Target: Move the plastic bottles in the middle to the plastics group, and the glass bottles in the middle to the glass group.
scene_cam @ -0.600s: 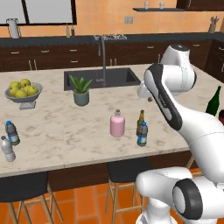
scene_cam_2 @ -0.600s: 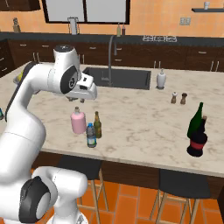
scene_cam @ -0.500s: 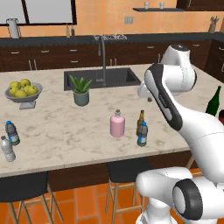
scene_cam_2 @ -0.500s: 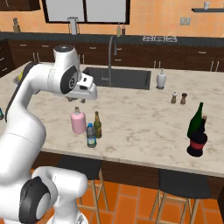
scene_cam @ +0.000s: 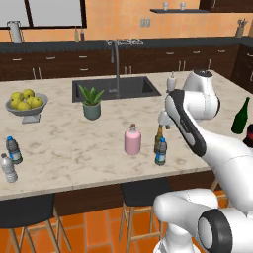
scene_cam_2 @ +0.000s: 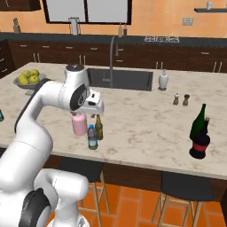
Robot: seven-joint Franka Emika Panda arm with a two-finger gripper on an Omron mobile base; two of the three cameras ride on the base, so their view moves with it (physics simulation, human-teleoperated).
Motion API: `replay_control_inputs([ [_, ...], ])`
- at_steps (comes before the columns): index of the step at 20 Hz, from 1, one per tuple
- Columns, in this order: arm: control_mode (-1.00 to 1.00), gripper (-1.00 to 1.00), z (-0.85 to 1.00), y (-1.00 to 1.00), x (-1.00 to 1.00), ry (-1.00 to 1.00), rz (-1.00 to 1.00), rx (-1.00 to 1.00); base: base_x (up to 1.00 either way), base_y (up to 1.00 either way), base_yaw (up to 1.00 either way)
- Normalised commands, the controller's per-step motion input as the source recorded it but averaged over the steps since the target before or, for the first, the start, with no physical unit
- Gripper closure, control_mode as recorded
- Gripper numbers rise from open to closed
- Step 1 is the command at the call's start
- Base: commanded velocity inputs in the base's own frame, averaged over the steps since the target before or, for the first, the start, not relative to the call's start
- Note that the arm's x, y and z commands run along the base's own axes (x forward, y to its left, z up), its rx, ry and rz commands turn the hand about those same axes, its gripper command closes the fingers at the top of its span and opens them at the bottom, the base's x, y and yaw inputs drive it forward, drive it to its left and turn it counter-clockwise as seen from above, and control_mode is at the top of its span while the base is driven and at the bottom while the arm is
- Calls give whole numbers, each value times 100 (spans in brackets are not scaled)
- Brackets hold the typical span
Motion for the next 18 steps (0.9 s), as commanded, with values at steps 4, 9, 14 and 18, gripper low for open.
replay_control_inputs([
  [4,-100,-100,-62,0,82,0,4,0,0,0,0],
  [9,-100,-100,-46,0,84,0,1,0,0,0,0],
  [14,-100,-100,-38,0,25,9,0,0,0,0,0],
  [18,-100,-100,-25,2,-7,4,0,0,0,0,0],
])
